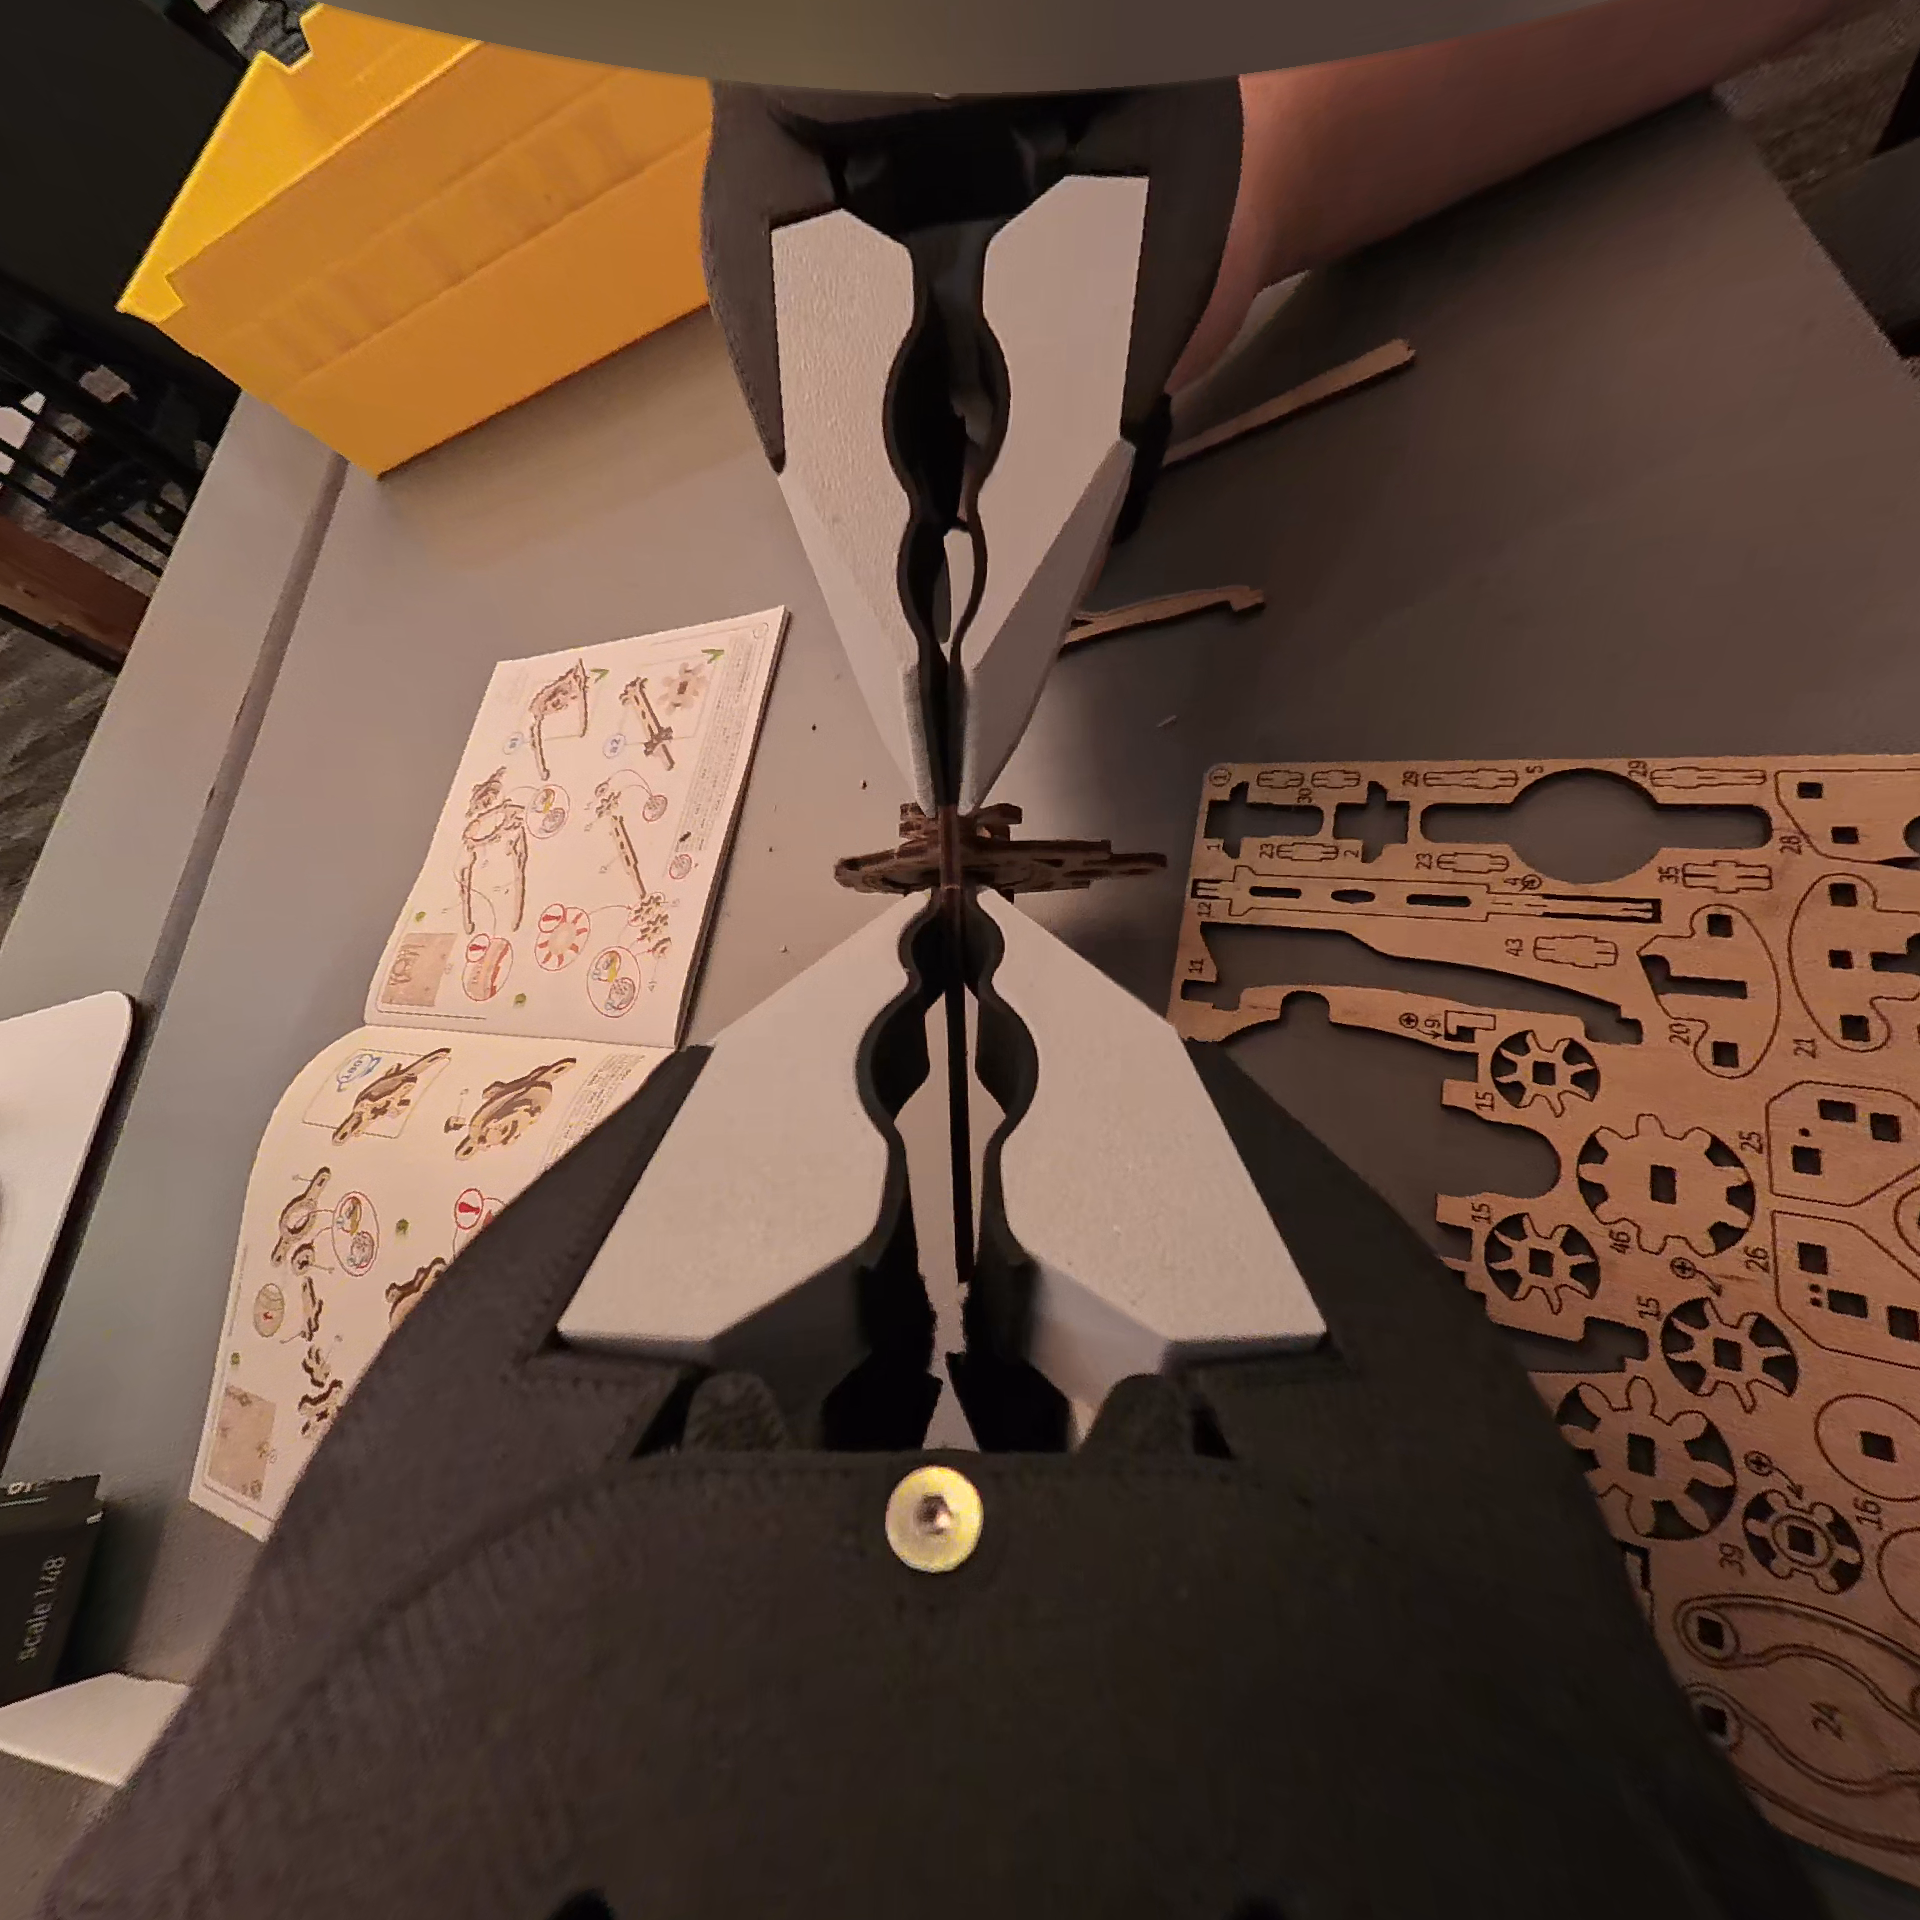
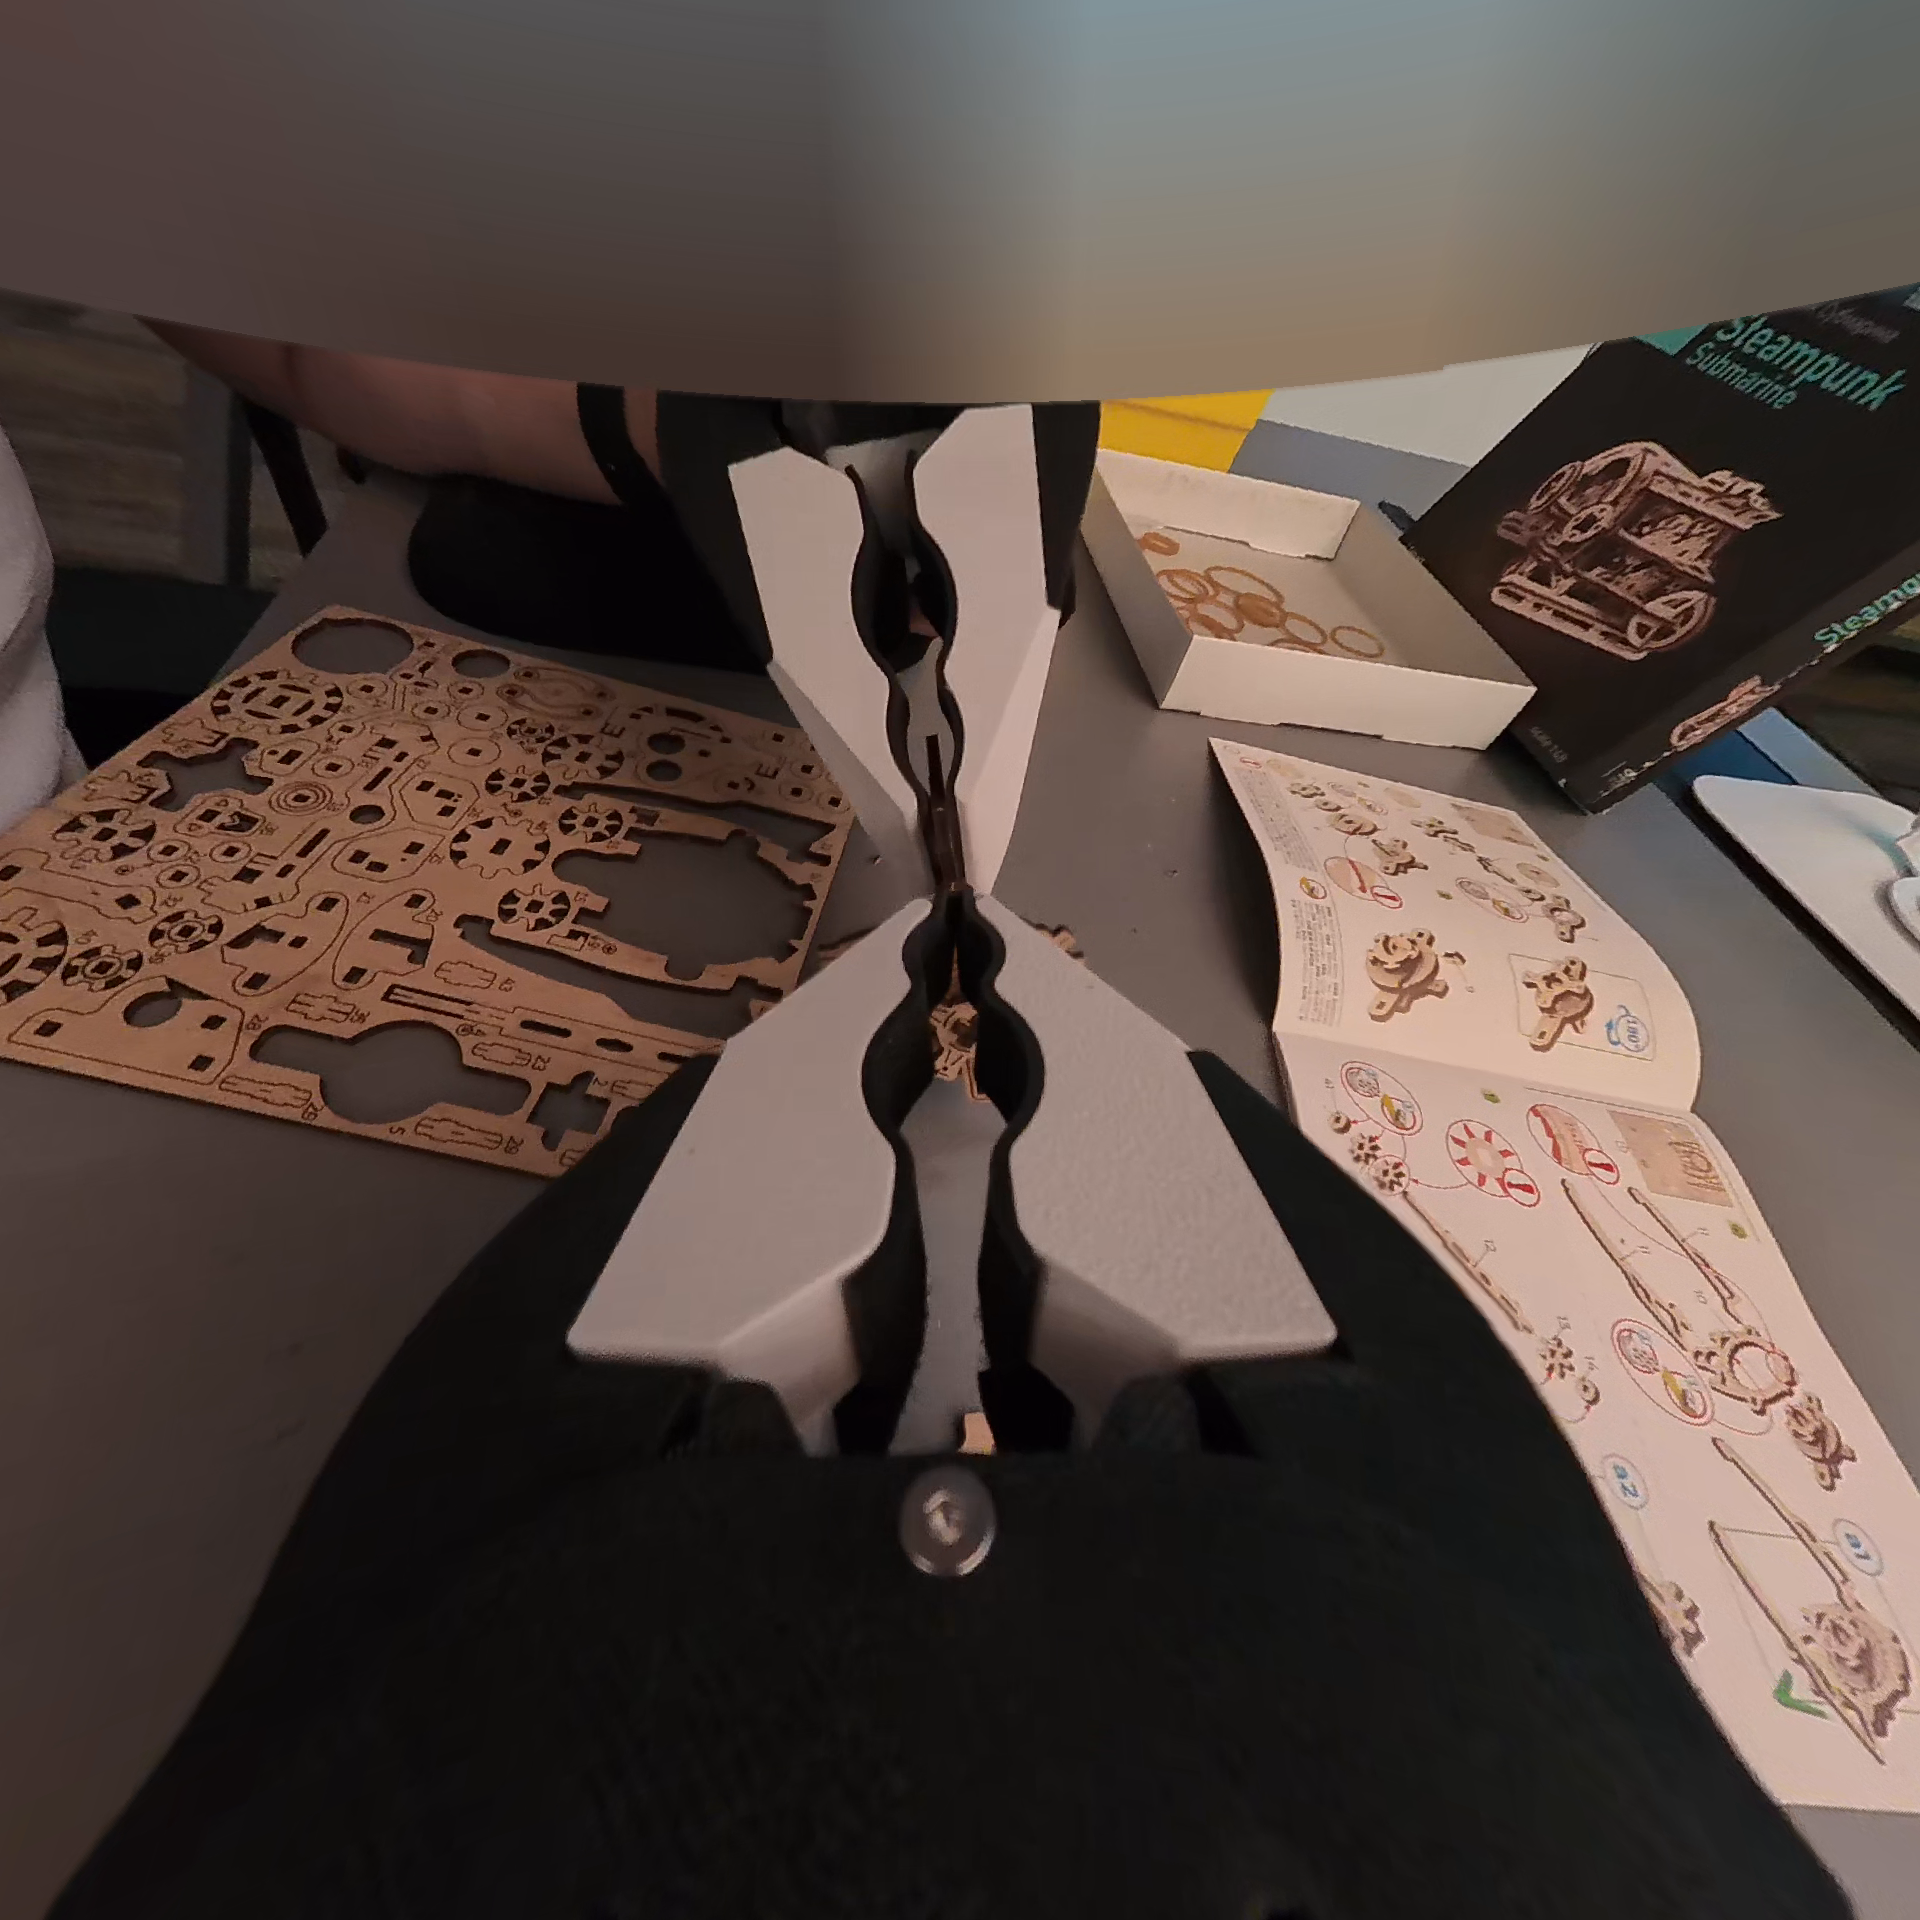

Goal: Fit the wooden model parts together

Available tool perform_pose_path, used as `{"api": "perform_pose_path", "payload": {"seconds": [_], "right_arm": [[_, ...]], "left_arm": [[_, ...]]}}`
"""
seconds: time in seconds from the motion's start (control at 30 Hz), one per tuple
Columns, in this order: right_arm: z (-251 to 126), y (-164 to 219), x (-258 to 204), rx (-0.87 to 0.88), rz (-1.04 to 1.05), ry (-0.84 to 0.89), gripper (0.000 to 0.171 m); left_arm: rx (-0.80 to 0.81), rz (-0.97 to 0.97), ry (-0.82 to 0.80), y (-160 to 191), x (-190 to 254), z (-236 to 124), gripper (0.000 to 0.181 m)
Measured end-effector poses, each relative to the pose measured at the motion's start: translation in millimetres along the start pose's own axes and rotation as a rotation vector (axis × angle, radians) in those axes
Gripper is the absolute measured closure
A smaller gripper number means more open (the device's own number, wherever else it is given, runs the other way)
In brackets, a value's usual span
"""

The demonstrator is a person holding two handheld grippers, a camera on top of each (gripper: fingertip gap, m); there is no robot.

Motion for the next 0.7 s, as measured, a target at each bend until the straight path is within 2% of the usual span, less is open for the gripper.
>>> {"api": "perform_pose_path", "payload": {"seconds": [0.53,0.7], "right_arm": [[1.7,2.5,-1.0,-0.03,-0.013,-0.002,0.171],[-7.2,-7.6,3.1,0.039,-0.025,0.0,0.171]], "left_arm": [[-0.024,0.028,0.015,2.1,2.6,2.0,0.181],[0.06,0.046,-0.056,-5.7,-4.0,-4.9,0.181]]}}
Point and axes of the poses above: each gripper's, where its closed fingertips meet, z out along the fingers, y out of its underside, x = y × z across the jaws, the point moved 6 cm from there along -z, back along the fingers, and after that the axes turned 12 degrees about z, right-handed, at the moved point
